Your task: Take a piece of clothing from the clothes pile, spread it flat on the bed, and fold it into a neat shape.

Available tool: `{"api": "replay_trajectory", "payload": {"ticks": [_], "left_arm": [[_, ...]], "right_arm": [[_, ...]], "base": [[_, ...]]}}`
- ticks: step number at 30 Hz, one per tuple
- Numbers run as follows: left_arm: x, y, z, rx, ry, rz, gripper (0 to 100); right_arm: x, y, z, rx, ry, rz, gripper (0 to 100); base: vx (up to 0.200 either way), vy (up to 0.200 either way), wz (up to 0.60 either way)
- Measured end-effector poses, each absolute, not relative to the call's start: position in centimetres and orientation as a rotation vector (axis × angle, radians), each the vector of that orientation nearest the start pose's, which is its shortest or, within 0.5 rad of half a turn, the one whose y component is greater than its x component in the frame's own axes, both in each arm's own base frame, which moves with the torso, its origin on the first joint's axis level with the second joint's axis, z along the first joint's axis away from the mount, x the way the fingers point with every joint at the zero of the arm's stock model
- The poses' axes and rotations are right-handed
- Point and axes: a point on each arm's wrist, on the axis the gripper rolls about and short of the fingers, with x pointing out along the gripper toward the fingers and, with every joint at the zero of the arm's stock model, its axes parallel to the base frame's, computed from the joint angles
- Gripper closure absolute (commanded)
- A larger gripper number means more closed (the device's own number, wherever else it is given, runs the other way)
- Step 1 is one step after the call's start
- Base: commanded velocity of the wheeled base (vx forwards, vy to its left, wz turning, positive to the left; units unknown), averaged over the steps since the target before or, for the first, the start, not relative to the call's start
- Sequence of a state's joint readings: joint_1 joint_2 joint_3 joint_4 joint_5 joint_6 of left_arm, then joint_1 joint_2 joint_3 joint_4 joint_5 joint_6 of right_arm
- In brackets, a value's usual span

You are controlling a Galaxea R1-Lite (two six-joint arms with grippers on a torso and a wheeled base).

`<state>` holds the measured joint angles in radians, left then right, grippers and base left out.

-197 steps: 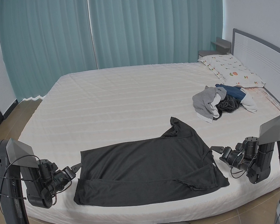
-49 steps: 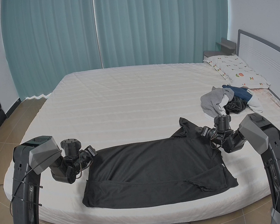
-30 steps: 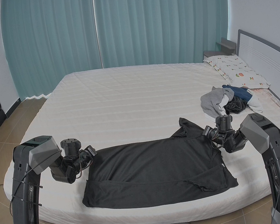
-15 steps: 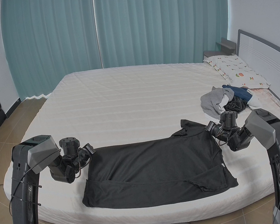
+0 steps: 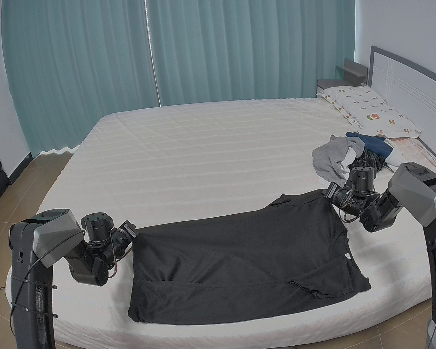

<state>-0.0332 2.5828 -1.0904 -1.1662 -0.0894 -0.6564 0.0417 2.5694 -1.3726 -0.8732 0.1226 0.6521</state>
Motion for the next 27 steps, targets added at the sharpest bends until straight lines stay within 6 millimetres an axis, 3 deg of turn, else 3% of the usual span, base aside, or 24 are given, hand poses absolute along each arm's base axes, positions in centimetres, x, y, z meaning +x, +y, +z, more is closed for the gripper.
{"api": "replay_trajectory", "payload": {"ticks": [27], "left_arm": [[43.9,-1.1,-3.0,-0.664,0.311,-0.014,100]], "right_arm": [[46.8,1.7,1.2,0.721,0.339,0.066,100]], "base": [[0.000,0.000,0.00]]}}
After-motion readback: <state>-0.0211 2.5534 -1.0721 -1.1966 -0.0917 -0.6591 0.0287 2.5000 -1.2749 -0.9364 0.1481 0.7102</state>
